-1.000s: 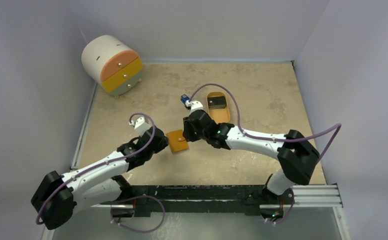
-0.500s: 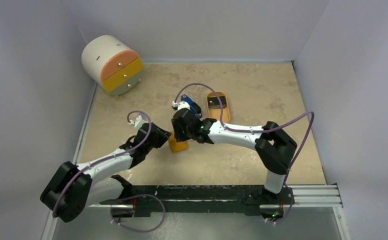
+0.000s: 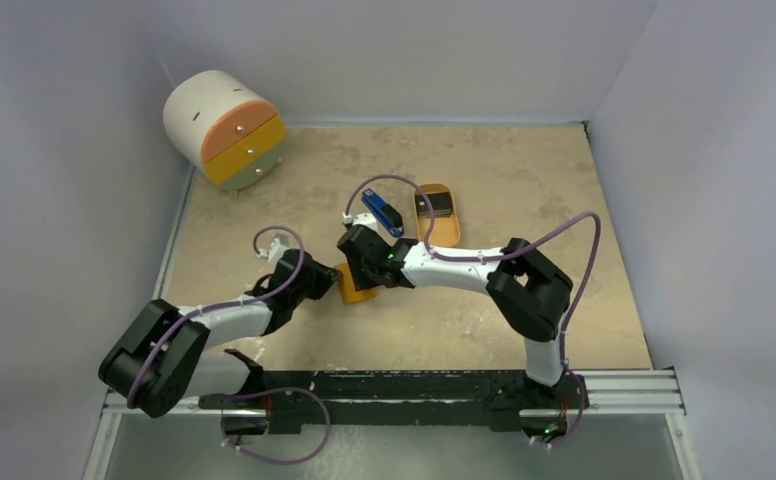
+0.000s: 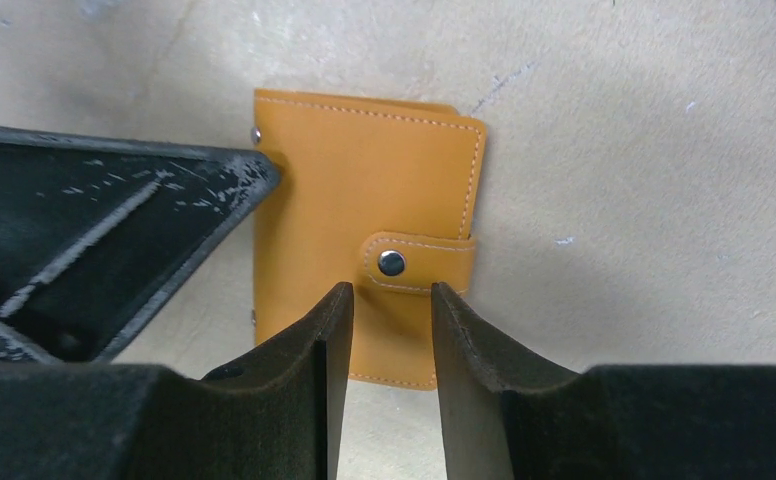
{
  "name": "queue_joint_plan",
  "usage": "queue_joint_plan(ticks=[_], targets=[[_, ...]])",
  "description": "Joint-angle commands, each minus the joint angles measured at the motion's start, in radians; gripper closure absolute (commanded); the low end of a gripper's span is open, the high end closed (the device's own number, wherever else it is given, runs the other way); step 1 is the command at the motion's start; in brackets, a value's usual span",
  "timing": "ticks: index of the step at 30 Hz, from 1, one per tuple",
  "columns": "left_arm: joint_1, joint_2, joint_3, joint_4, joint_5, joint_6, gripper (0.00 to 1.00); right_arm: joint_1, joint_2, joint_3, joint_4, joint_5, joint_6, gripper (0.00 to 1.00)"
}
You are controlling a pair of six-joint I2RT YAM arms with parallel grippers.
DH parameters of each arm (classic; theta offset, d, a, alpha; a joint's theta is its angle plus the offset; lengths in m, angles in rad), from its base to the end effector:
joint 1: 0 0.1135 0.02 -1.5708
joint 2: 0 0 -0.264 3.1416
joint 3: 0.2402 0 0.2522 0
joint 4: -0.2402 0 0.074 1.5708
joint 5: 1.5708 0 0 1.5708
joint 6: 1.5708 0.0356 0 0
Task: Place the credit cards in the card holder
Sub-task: Open the card holder at the center of the board.
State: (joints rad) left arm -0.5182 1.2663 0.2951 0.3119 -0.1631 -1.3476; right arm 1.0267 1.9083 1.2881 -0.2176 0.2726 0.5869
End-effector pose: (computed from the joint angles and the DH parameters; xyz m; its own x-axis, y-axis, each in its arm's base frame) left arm 0.1895 -0.1014 0.1301 -0.4857 -0.8307 -0.2720 -0.4354 0.4997 -0.7488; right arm 0.2226 0.3493 0.1886 -0.7250 -0.1680 -0.6679 -0.3954 0.8956 0.2039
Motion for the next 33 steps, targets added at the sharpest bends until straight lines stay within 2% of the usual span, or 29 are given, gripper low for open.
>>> queue_joint_plan(ticks=[1, 12, 20, 27, 33], targets=[[0.007, 0.027, -0.032, 0.081, 0.004, -0.024, 1.0, 0.006, -0.005, 0.042, -0.033, 0.046, 0.02, 0.63], [0.009, 0.028, -0.07, 0.085, -0.015, -0.031, 1.0, 0.018, 0.032, 0.093, -0.072, 0.093, 0.003, 0.58], [0.009, 0.019, -0.085, 0.085, -0.018, -0.035, 1.0, 0.023, 0.098, 0.153, -0.137, 0.145, -0.004, 0.59], [0.009, 0.021, -0.091, 0.091, -0.017, -0.034, 1.0, 0.038, 0.129, 0.172, -0.161, 0.191, -0.006, 0.64], [0.009, 0.027, -0.092, 0.095, -0.018, -0.034, 1.0, 0.043, 0.132, 0.168, -0.164, 0.197, -0.005, 0.73]])
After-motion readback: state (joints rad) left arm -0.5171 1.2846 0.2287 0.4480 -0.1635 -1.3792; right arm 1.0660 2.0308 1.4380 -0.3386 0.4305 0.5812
